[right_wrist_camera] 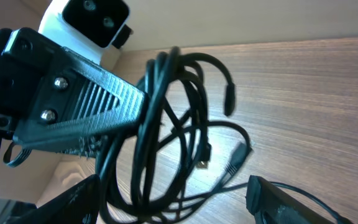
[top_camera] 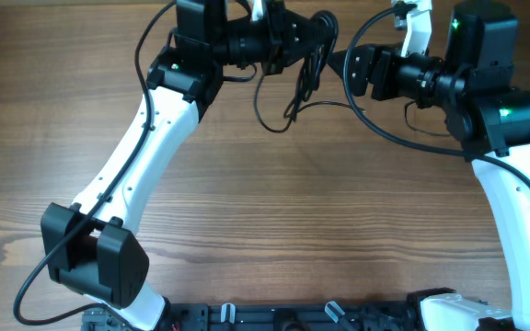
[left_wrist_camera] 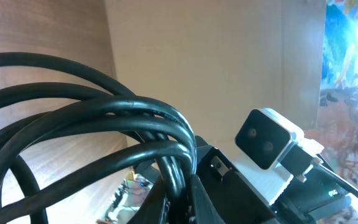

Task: Untangle cables

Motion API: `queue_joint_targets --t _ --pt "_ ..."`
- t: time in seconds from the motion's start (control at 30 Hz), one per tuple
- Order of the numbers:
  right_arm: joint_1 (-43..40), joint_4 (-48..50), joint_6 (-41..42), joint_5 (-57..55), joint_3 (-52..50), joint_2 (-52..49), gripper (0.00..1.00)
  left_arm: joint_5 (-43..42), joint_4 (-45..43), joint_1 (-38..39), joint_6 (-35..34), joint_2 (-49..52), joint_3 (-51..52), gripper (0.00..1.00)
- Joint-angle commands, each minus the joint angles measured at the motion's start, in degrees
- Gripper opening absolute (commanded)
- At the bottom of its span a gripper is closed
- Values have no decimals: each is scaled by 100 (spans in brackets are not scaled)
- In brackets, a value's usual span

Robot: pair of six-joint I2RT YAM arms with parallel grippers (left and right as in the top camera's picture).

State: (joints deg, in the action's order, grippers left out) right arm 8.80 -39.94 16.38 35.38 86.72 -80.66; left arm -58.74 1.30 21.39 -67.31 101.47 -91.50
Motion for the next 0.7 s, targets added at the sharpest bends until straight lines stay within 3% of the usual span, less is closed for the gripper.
queue_joint_targets --t 0.0,0.37,0.5,0.67 --pt "-20 11 90 -345 55 22 76 -175 -24 -31 435 -11 -42 4" --pt "304 39 487 -256 52 -328 75 -116 -50 173 -525 -11 -42 4" --pt "304 -11 678 -911 52 -433 67 -127 -50 203 -717 -11 -42 4" --pt "267 -17 778 -1816 55 -431 30 -146 -44 181 -590 -11 -42 4"
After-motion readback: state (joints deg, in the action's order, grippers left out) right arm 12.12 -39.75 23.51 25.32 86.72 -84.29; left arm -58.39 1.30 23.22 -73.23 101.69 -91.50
